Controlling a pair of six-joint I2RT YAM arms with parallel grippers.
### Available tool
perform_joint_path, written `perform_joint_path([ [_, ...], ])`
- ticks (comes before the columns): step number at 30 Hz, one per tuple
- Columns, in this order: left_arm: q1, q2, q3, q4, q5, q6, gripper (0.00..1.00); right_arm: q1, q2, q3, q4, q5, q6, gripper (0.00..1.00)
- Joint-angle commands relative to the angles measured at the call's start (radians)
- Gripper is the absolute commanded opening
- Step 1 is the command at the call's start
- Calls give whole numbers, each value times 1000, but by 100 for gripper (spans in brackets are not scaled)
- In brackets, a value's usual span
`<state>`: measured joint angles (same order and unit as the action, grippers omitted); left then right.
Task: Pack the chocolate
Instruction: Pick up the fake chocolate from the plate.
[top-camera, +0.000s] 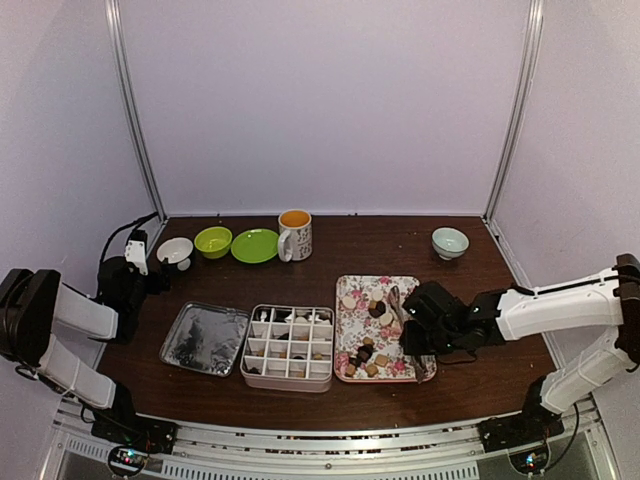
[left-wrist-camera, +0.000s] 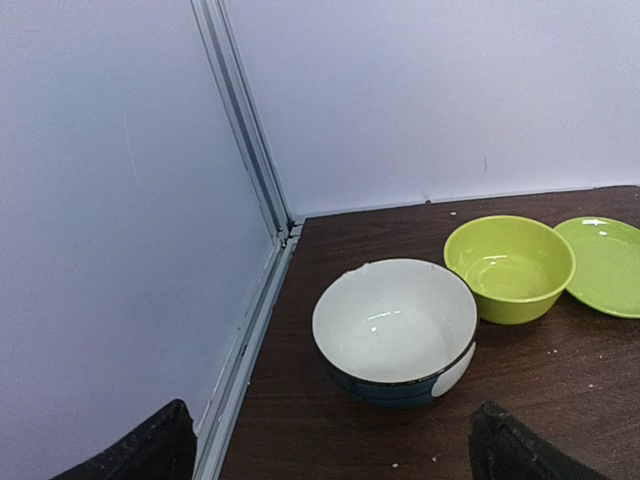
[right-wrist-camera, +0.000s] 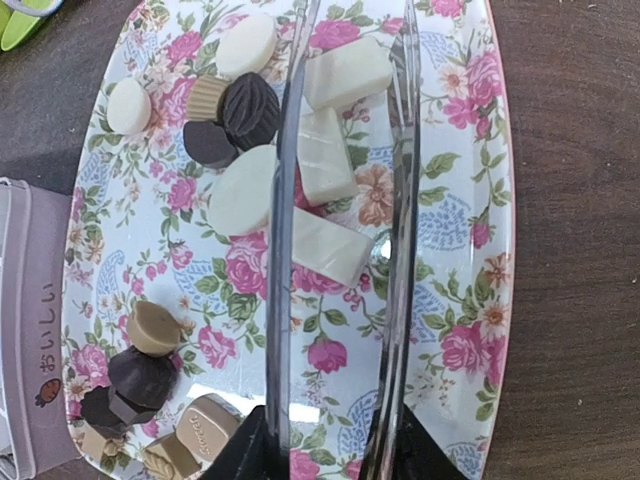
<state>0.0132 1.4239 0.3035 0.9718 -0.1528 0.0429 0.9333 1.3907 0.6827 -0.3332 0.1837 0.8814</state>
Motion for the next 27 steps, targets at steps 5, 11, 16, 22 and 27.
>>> perform_joint_path([
  [5, 6, 1, 22, 51, -1, -6, 98, -5, -141, 26, -68, 64, -44, 36],
  [11, 7, 1, 22, 53, -2, -6, 98, -5, -226, 36, -100, 66, -92, 35],
  [16, 7, 1, 22, 51, -2, -6, 98, -5, -265, 70, -138, 58, -140, 34],
  [22, 6, 1, 22, 52, -2, -7, 98, -7, -262, 122, -150, 27, -224, 34],
  [27, 6, 1, 22, 52, -2, -6, 98, -11, -298, 130, -67, -5, -329, 31],
])
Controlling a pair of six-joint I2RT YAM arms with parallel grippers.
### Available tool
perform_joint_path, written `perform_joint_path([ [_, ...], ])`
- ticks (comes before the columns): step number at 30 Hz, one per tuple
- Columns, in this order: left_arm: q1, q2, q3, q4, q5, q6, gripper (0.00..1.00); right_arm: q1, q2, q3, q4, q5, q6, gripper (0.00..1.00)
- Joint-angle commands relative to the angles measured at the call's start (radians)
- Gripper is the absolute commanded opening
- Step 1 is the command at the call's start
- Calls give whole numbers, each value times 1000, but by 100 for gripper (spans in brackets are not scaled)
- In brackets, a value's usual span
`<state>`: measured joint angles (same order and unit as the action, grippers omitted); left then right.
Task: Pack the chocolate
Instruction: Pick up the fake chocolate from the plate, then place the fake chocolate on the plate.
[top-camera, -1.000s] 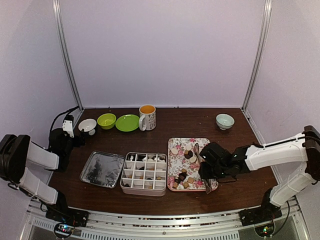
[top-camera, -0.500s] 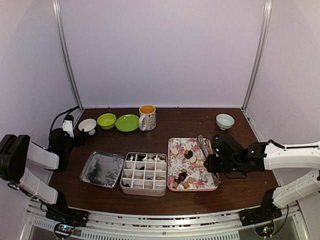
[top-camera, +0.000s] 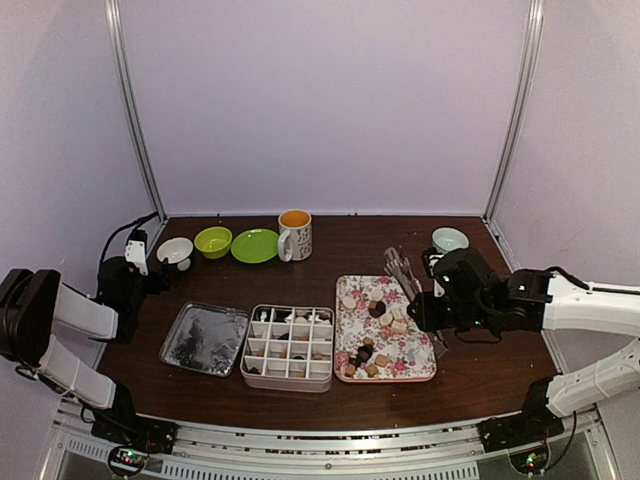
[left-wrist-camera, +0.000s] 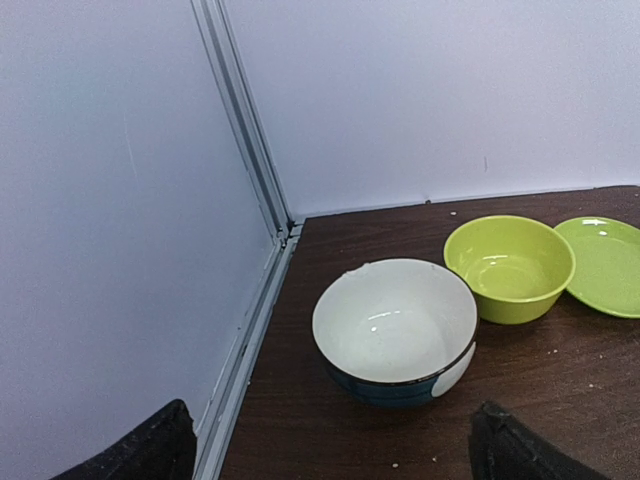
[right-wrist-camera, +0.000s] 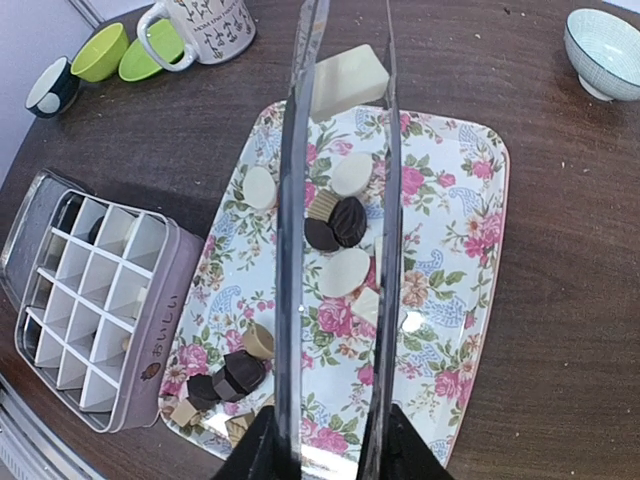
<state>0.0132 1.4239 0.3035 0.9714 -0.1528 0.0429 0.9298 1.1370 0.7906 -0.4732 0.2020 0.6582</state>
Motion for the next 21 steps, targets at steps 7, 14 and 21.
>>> perform_joint_path([
  [7, 6, 1, 22, 52, -2, -6, 98, -39, -67, 32, 172, -197, -320, 37],
  [14, 7, 1, 22, 53, -2, -6, 98, -91, -69, 194, -234, -322, -380, 36],
  [21, 6, 1, 22, 53, -2, -6, 98, -94, -129, 302, -527, -376, -264, 39],
])
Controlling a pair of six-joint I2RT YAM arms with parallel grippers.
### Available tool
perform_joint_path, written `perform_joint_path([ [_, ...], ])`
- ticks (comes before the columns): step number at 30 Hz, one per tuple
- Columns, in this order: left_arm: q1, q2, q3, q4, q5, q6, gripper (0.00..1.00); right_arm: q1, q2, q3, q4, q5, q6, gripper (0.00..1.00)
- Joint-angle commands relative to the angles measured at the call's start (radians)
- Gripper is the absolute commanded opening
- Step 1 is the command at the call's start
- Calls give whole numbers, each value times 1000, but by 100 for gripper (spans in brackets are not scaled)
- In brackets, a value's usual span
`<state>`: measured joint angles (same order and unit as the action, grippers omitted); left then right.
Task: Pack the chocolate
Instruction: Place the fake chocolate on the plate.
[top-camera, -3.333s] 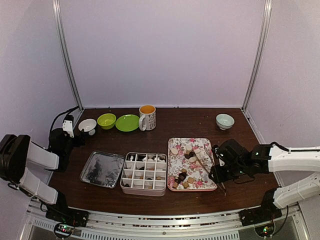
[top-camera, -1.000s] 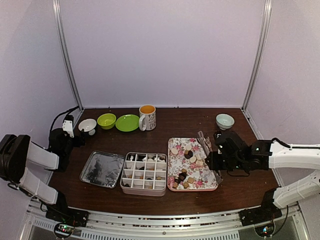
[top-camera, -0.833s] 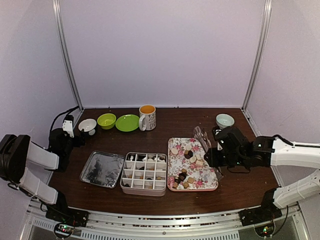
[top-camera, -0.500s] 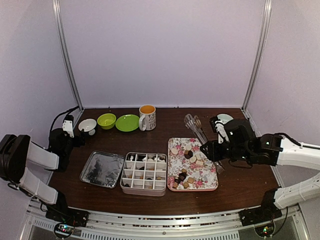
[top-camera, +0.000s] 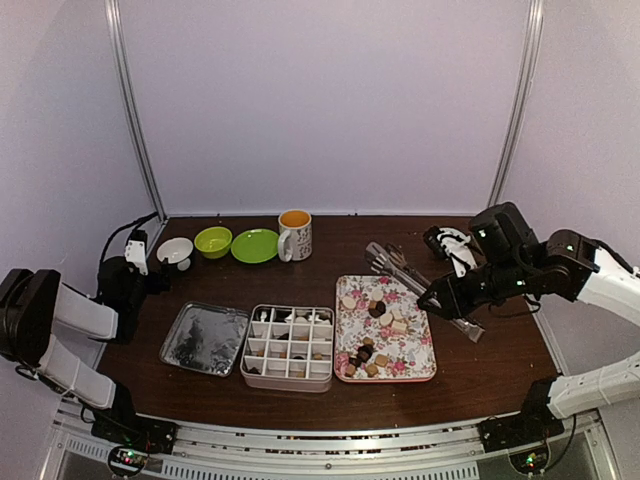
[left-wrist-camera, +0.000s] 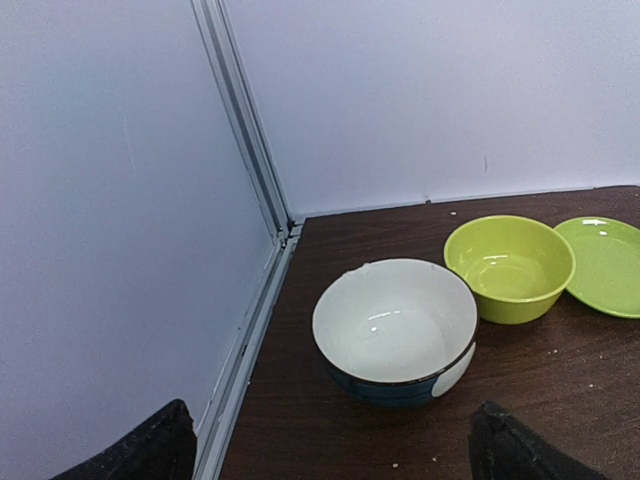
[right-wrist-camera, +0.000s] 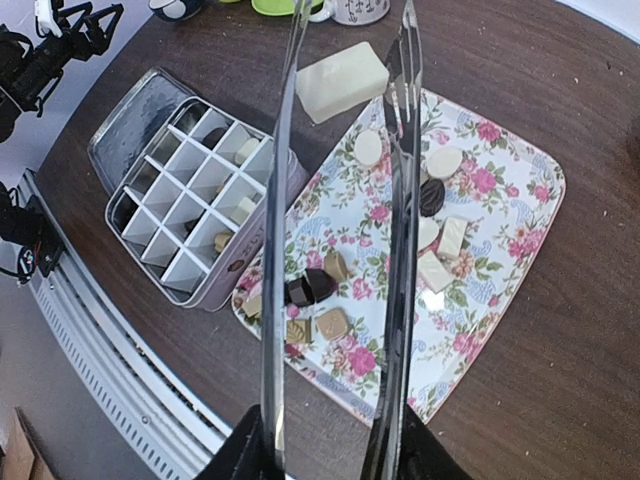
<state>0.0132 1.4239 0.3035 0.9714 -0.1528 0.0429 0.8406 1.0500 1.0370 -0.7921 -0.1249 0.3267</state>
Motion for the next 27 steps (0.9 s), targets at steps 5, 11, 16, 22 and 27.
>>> perform_joint_path([
  [5, 7, 1, 22, 52, -2, -6, 98, -5, -29, 65, -279, -104, 195, 38],
  [11, 7, 1, 22, 53, -2, -7, 98, -5, 91, 158, -336, -129, 292, 38],
  [16, 6, 1, 22, 53, -1, -6, 98, -3, 220, 259, -411, -151, 354, 37],
  [22, 7, 2, 22, 53, -1, -6, 98, -4, 309, 327, -548, -98, 413, 37],
  [27, 7, 1, 22, 53, 0, -6, 98, 0, 371, 375, -641, -67, 442, 37],
])
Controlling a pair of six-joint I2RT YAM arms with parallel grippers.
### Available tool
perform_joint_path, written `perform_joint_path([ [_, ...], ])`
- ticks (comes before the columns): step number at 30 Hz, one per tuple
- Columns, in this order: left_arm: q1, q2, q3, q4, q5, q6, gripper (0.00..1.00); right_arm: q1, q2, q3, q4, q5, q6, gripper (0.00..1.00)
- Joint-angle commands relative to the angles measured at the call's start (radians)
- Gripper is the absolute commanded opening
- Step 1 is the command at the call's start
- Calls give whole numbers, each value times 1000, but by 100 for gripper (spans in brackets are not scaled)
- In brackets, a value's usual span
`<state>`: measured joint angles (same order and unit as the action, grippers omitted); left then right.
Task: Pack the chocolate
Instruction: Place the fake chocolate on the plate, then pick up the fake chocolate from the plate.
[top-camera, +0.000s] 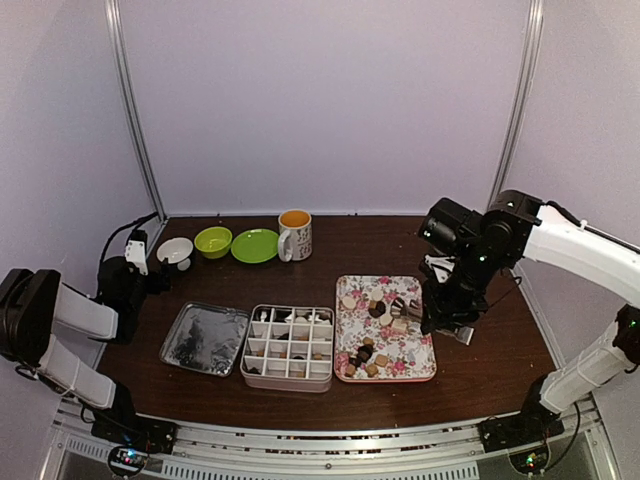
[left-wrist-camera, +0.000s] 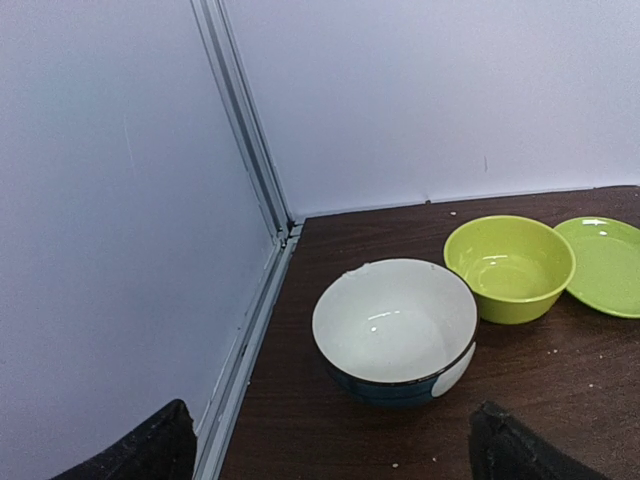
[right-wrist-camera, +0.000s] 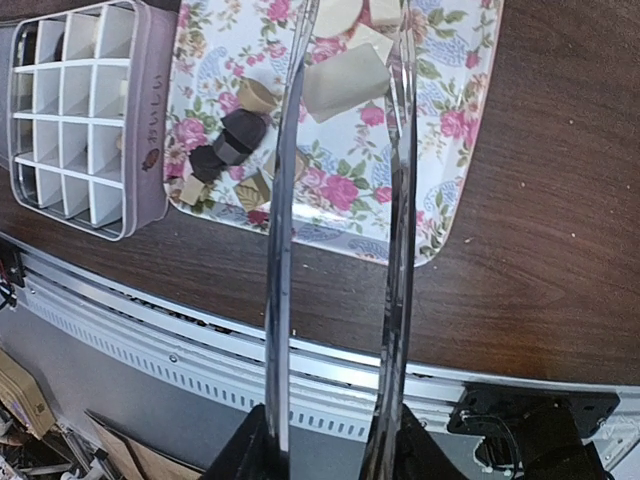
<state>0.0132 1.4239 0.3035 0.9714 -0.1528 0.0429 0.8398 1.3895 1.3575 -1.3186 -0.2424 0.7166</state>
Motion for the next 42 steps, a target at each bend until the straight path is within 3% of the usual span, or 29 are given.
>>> perform_joint_path([
  [1, 7, 1, 22, 52, -1, -6, 98, 2, 36, 64, -120, 54, 65, 37],
  [17, 6, 1, 22, 53, -1, -6, 98, 2, 273, 240, -157, 82, 117, 41],
  [28, 7, 1, 22, 54, -1, -6, 98, 2, 286, 236, -118, 51, 145, 40],
  [42, 7, 1, 22, 52, -1, -6, 98, 47, 253, 188, -192, -13, 106, 48],
])
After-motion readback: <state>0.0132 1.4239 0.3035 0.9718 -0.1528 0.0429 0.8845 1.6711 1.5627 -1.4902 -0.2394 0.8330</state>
